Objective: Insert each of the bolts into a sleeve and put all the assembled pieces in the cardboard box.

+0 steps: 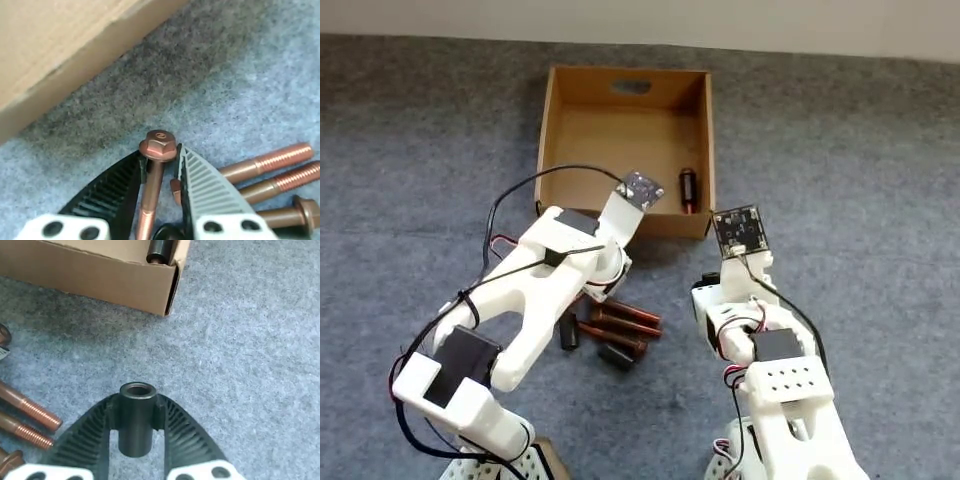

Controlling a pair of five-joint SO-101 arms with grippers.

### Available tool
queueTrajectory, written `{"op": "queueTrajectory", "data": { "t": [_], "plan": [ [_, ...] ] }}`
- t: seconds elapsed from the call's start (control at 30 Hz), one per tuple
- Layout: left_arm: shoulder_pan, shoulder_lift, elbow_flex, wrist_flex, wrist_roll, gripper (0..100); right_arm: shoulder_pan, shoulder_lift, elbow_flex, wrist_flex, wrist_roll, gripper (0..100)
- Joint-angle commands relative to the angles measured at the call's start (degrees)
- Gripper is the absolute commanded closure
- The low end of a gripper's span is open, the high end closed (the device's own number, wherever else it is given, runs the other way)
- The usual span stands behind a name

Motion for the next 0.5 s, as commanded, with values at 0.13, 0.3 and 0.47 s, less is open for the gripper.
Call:
{"op": "queueTrajectory", "data": {
  "t": [0.13, 0.3, 0.47],
  "plan": [
    [-0.6, -2.9, -1.2, -8.0, -0.2, 93, 0.5, -1.2, -0.4, -1.1, -0.5, 99.3],
    [-0.7, -2.9, -1.1, -7.9, -0.1, 93, 0.5, -1.2, -0.4, -1.1, -0.5, 99.3],
    [-0.5, -2.9, -1.2, -6.2, -0.1, 83, 0.5, -1.2, -0.4, -1.1, -0.5, 99.3]
  ]
}}
